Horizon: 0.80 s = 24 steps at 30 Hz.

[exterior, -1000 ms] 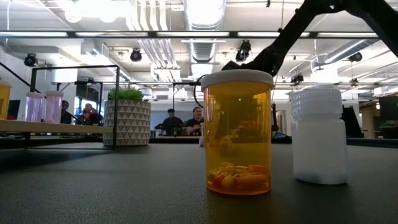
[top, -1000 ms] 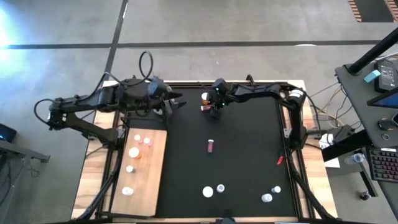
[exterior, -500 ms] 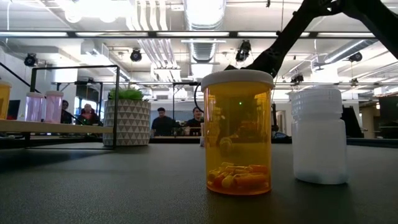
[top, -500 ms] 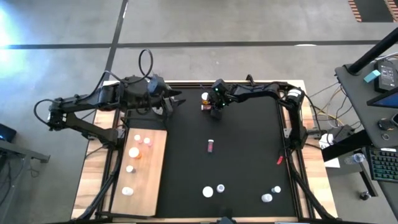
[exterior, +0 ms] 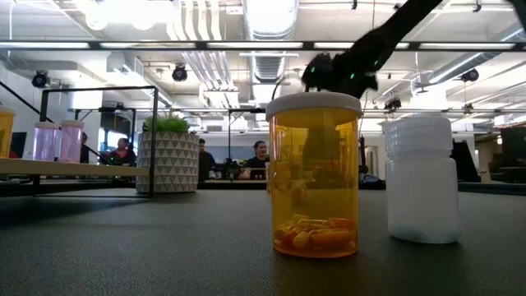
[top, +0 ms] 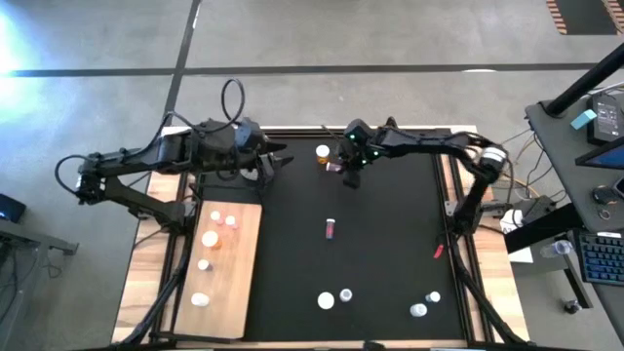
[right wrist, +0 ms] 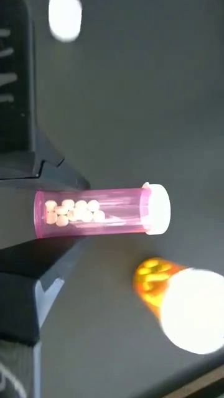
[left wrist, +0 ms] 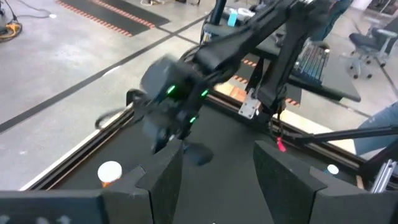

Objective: Pick and place medicine bottles onto shelf by color
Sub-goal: Put the pink pill bottle on the shelf aligned with the other pink pill bottles

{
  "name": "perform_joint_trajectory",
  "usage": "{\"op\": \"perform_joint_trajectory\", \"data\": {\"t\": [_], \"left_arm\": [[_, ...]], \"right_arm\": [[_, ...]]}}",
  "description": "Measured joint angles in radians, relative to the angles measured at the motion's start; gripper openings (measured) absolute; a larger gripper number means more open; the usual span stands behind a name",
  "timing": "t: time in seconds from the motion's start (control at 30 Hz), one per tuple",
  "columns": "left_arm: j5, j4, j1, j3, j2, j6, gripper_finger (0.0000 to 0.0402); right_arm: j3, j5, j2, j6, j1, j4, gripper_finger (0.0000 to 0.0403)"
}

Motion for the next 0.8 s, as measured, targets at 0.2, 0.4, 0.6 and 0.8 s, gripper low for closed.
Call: {"op": "perform_joint_trajectory", "data": {"t": [0.2, 0.4, 0.6, 0.8], "left_arm": [[-0.018, 0.041, 0.000, 0.000, 0.093, 0.013, 0.0180], [0.088, 0.155, 0.000, 0.002, 0.186, 0.021, 0.0180], [0.110, 0.244, 0.000, 0.002, 0.262, 0.116, 0.0180], [0.113, 0.420, 0.000, 0.002, 0.333, 0.294, 0.0180]], "right_arm": [[-0.074, 0.000, -0.258, 0.096, 0.067, 0.002, 0.0094], [-0.105, 0.037, -0.475, 0.203, 0.154, 0.005, 0.0095], [-0.114, 0.161, -0.586, 0.241, 0.251, -0.076, 0.0095], [-0.113, 0.170, -0.647, 0.275, 0.286, -0.102, 0.0095]]}}
